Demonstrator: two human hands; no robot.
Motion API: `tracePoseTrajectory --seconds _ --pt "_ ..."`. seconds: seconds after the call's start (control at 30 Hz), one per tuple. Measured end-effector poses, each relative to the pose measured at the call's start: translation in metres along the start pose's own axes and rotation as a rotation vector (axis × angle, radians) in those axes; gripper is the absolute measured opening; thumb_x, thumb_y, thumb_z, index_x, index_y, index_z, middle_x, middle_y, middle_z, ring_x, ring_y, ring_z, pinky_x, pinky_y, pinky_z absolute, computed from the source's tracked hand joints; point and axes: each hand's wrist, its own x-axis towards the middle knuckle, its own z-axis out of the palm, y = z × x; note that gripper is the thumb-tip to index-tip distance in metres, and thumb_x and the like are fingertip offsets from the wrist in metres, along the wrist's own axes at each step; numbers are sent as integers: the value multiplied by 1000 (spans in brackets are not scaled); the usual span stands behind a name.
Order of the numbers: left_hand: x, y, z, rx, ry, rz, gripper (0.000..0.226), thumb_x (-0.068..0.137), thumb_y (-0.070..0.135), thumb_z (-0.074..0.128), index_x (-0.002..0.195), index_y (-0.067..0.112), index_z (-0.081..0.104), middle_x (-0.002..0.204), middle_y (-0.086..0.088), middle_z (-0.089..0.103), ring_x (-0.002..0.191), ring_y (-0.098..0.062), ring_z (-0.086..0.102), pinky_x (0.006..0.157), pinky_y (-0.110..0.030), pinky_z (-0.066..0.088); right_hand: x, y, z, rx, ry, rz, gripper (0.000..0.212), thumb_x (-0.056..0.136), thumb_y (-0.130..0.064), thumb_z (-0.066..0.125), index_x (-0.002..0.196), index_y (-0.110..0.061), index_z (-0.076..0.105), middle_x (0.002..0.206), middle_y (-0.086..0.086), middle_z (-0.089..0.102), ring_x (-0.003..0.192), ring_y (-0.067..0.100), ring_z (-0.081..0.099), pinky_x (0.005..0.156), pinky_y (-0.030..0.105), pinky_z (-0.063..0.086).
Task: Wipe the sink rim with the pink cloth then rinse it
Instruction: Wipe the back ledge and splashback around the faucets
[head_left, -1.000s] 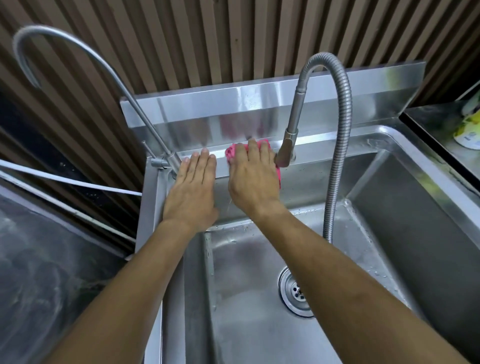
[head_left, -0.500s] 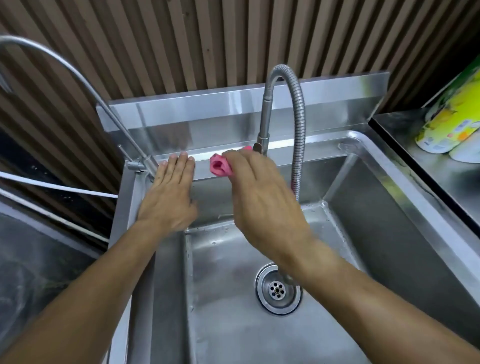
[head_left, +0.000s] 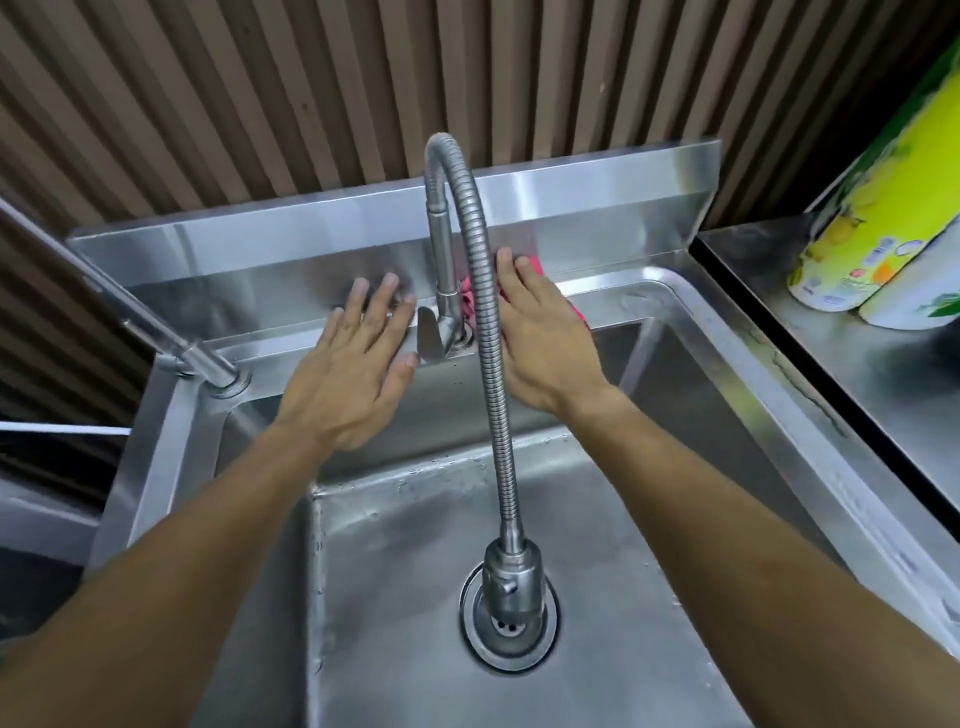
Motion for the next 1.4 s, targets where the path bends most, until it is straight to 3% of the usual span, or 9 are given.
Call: tracePoseTrajectory --seconds 0.2,0.37,0.6,0.7,0.83,1.07,1.17,1.27,1.4 --pt "-1 3 4 50 -17 -2 64 106 48 8 165 23 10 170 5 0 159 -17 -3 130 -45 8 -9 -15 11 -69 71 72 65 106 -44 19 164 -15 25 171 12 21 160 38 10 129 55 9" --pt "-1 4 -3 -16 -43 16 70 102 58 -2 165 26 8 170 8 4 158 -15 -7 129 -36 -1 -2 13 11 -103 148 28 50 107 -34 36 155 -21 46 158 2 49 149 32 41 112 51 39" --pt "-2 -5 -15 47 -67 96 70 104 56 0 163 22 16 172 -2 -8 158 -29 -15 125 -34 -21 1 54 1 -92 286 559 54 98 -22 43 148 -5 51 155 16 51 148 42 38 119 54 33" --pt "15 -19 -39 216 57 146 68 102 43 24 160 7 30 170 -21 11 156 -47 7 127 -43 -15 2 6 12 -23 268 366 56 96 -17 45 151 -5 46 157 17 46 151 41 32 123 53 28" --pt "67 -34 -74 404 104 386 67 103 34 25 163 6 13 168 -22 18 156 -46 15 125 -66 10 -6 26 13 77 250 158 46 104 -25 47 149 -14 52 155 8 52 148 35 41 123 48 31" --pt "149 7 -99 532 184 775 59 106 31 32 162 13 26 170 -6 21 159 -28 13 129 -44 6 8 65 -13 373 580 676 30 105 -24 47 130 -20 63 115 0 71 110 17 64 103 38 49" --pt "172 19 -96 563 178 841 63 106 36 29 163 11 20 171 -9 17 159 -29 13 129 -44 8 18 24 -28 714 756 658 43 111 -23 43 154 -18 43 149 1 53 138 -9 40 117 16 32" --pt "176 18 -90 592 220 865 66 106 37 30 163 6 17 171 -14 14 159 -32 12 130 -45 5 39 -12 -16 674 580 413 57 113 -24 36 165 -18 14 175 4 3 160 17 -13 132 44 3" --pt "174 19 -89 542 257 866 65 105 36 29 162 7 20 171 -11 16 158 -31 16 129 -43 4 68 42 -13 645 752 496 55 112 -24 33 164 -11 20 174 11 7 159 24 -16 131 49 -1"
